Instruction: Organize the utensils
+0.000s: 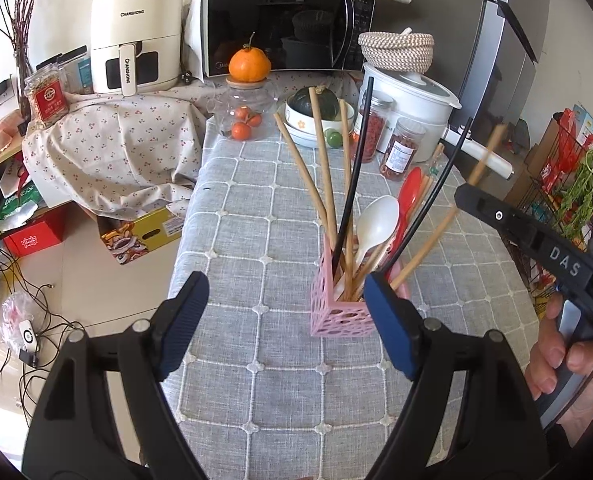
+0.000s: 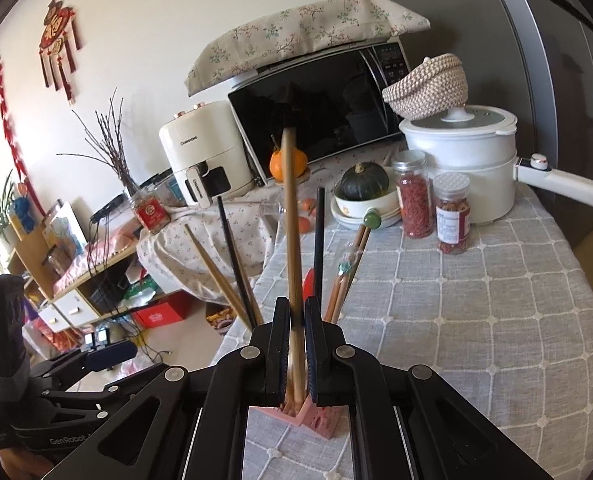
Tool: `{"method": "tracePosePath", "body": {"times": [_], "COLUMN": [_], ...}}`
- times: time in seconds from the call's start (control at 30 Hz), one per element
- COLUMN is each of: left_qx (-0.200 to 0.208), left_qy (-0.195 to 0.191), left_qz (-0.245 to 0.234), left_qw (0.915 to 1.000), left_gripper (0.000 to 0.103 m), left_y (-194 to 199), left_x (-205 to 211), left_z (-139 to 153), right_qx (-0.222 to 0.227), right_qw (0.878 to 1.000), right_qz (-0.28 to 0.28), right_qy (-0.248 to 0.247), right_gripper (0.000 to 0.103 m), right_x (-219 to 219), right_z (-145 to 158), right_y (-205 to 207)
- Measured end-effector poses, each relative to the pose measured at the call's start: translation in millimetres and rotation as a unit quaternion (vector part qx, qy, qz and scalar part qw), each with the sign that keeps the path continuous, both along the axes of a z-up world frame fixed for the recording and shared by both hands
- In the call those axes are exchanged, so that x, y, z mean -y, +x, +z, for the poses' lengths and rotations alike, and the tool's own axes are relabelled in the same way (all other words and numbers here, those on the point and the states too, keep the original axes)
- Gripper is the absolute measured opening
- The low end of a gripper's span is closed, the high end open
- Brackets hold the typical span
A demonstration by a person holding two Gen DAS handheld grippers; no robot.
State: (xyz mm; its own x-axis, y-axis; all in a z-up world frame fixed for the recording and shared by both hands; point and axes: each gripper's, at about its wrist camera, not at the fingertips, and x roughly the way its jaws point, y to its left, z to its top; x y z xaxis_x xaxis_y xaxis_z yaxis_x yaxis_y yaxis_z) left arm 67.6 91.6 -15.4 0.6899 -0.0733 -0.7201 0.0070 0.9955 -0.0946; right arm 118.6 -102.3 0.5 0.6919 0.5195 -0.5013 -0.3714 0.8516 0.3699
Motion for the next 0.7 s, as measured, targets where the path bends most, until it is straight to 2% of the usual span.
{"method": "tracePosePath", "body": {"times": [0.03,0.1,0.2,0.33,0.4,0.47,0.5,0.57,0.7], "left_qx": [0.000,0.000,0.005,0.017,0.017,0.026,0.031,0.052,0.087], "left_qy": [-0.001,-0.001,0.007,0.015,0.020,0.029,0.036,0.052,0.066], "left_qz": [-0.002,-0.009,-0.015,-0.007,0.005,0.004,0.000,0.000,0.007], "left_qw": [1.0000,1.0000,0.9999,0.9997,0.9996,0.9992,0.9988,0.9973,0.9940], "left_gripper": [0.080,0.080,0.080,0.083,0.086,0.088,0.089,0.101,0.102], "left_y": [-1,-3,-12,-31,-41,-56,-61,-76,-96], "left_x": [1,6,16,29,36,47,52,63,76], "left_z": [0,0,3,11,14,18,20,27,40], "right_qx": [0.000,0.002,0.001,0.010,0.010,0.009,0.010,0.008,-0.015], "right_qw": [1.000,1.000,0.999,1.000,0.999,0.999,0.998,0.995,0.987], "right_qz": [0.001,0.001,0.008,-0.018,-0.033,-0.042,-0.045,-0.059,-0.094], "right_qy": [0.008,0.022,0.032,0.009,-0.008,-0.033,-0.047,-0.077,-0.129], "right_gripper": [0.021,0.041,0.050,0.065,0.076,0.081,0.084,0.087,0.095], "right_x": [3,12,25,48,59,67,71,80,97], "right_z": [2,10,22,39,48,52,54,53,47], "right_y": [-1,-4,-11,-34,-47,-59,-67,-82,-104]}}
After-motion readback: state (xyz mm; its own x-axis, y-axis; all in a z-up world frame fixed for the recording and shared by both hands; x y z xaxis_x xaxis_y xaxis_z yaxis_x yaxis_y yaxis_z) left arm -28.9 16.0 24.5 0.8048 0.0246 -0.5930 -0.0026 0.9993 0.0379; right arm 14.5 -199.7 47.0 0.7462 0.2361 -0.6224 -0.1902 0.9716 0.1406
